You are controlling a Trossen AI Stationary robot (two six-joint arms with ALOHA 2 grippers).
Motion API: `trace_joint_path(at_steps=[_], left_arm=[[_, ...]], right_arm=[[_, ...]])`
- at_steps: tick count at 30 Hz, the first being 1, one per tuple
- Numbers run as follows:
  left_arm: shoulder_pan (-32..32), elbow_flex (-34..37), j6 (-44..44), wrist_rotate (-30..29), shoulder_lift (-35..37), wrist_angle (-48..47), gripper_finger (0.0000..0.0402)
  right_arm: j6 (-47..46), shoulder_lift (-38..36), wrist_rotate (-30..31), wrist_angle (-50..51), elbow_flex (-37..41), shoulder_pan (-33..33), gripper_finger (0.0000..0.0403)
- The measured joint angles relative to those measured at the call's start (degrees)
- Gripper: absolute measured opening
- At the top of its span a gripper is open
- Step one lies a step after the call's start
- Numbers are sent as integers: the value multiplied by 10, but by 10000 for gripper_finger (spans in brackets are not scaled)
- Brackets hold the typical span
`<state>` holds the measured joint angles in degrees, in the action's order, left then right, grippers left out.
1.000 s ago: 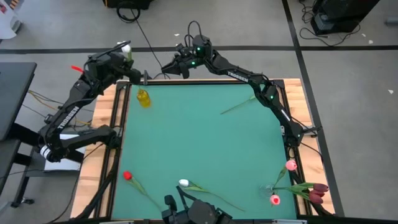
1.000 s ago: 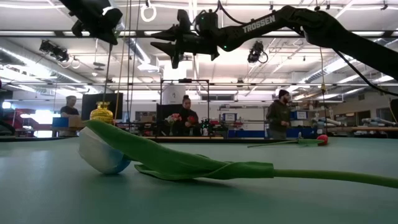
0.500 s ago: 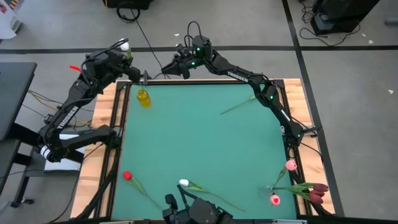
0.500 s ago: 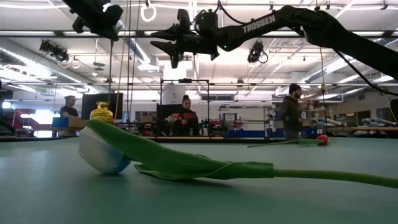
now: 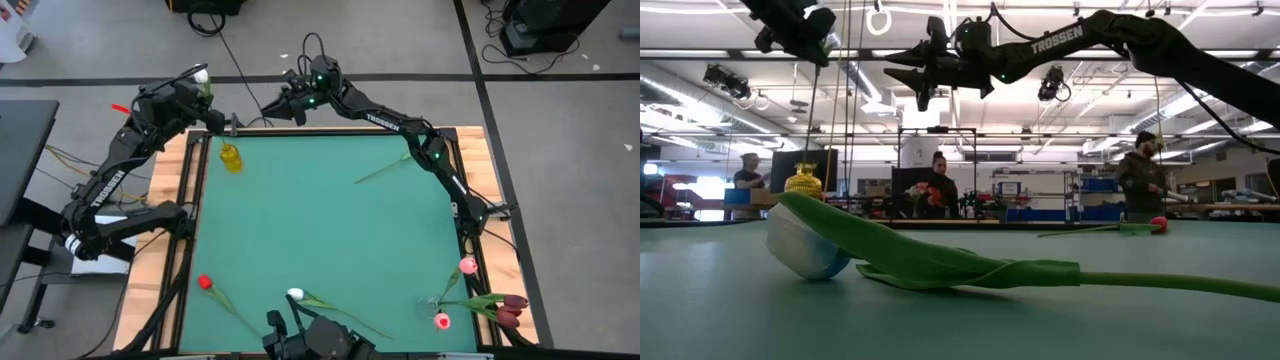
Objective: Sort flowers into vase by color
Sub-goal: Put the top white tulip into the yellow vase
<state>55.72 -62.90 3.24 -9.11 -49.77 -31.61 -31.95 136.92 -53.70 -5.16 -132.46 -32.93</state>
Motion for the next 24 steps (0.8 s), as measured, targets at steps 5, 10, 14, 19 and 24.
trace_joint_path(at_steps=[5,10,14,19,24], left_arm=[[0,45,-15,-7,-2,4,16],[0,67,-26,-11,-2,13,16],[0,71,-43,-13,-2,5,22],[0,71,-90,-15,-18,-37,91],[0,71,-131,-2,-44,-125,198]], right_arm=[[0,0,0,0,0,0,132],[-12,0,-2,3,0,1,132],[-15,-2,2,43,0,3,132],[71,-29,130,255,0,6,132],[184,-57,306,433,0,5,132]])
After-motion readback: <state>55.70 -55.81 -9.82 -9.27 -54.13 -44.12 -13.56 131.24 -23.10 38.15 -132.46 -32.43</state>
